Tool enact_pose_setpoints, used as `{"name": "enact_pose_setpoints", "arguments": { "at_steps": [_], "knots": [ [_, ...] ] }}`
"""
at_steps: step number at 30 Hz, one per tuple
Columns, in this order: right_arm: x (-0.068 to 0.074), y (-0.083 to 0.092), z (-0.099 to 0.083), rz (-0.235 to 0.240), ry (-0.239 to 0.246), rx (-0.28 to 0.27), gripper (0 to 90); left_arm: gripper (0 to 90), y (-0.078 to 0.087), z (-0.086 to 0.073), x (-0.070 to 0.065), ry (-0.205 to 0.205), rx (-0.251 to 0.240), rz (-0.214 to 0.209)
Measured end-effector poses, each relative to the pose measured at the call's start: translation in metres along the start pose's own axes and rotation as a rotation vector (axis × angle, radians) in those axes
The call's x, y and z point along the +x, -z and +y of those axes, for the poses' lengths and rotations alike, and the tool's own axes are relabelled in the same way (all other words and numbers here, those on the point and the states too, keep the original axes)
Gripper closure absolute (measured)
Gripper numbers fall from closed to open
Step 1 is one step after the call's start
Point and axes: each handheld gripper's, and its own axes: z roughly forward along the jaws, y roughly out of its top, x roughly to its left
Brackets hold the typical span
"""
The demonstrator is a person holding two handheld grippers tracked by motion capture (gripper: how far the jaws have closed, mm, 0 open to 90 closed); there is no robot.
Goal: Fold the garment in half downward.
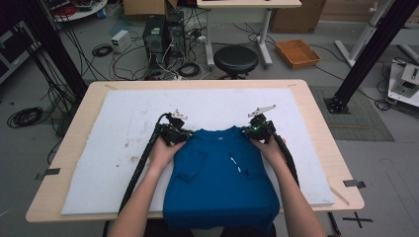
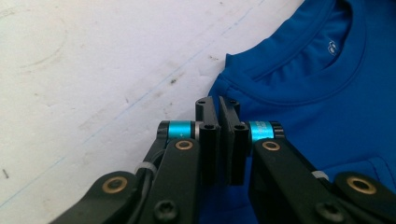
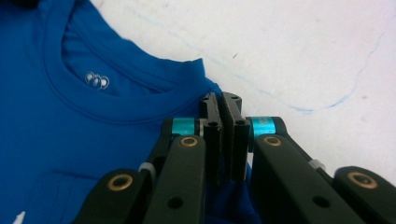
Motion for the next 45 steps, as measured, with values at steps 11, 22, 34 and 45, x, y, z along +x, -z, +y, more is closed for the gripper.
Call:
{"name": "enact_pose_setpoints", "arguments": {
  "at_steps": [11, 22, 34, 45],
  "knots": [
    [-0.012, -0.001, 0.019, 0.024, -0.065, -0.07, 88.0, 87.2, 0.009, 0.007, 0.021, 0.054, -0.104, 0.031],
    [0.013, 0.043, 0.007, 0.014, -0.003, -0.166, 88.0, 87.1, 0.06, 0.009, -0.018, -0.099, -0.182, -0.018],
    [0.072, 0.103, -0.061, 0.07, 0.038, -0.241, 87.9, 87.1, 0.108, -0.051, -0.072, -0.249, -0.199, -0.091],
    [0.112, 0.124, -0.11, 0.048, 0.083, -0.212, 87.9, 86.9, 0.116, -0.093, -0.114, -0.351, -0.161, -0.13]
  ]
}}
